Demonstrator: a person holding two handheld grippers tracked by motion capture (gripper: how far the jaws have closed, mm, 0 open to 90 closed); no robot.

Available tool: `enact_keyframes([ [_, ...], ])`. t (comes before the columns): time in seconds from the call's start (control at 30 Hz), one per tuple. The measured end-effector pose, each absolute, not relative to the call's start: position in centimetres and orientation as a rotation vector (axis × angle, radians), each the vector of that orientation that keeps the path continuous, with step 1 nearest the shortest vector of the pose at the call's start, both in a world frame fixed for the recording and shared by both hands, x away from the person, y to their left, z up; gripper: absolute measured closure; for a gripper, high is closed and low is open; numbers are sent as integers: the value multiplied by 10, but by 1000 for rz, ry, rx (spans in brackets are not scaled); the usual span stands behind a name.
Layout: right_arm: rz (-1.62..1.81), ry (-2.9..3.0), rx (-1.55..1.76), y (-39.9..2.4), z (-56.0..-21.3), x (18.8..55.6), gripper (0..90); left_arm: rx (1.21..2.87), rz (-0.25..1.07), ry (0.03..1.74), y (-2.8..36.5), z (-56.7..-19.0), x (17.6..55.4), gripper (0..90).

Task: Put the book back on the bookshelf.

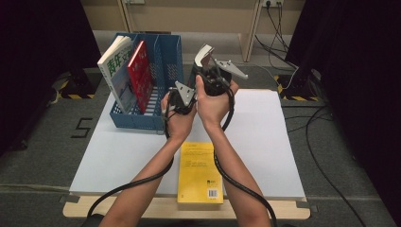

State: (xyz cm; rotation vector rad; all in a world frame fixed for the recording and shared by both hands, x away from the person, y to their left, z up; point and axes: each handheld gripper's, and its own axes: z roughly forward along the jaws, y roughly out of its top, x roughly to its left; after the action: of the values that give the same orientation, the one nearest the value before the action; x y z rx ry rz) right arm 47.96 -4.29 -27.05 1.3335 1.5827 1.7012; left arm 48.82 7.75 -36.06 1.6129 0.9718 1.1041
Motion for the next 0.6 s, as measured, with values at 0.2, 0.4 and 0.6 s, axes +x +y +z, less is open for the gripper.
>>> enact_keyframes([
  [0.2,1672,1586,1315,-42,-270,479,727,1626,1062,979,76,-360,490,723],
  [0.4,1675,1592,1283,-42,-269,481,709,1603,1009,977,79,-358,491,735],
  [0.6,1666,1618,1223,-42,-264,485,682,1575,896,958,84,-355,492,741],
])
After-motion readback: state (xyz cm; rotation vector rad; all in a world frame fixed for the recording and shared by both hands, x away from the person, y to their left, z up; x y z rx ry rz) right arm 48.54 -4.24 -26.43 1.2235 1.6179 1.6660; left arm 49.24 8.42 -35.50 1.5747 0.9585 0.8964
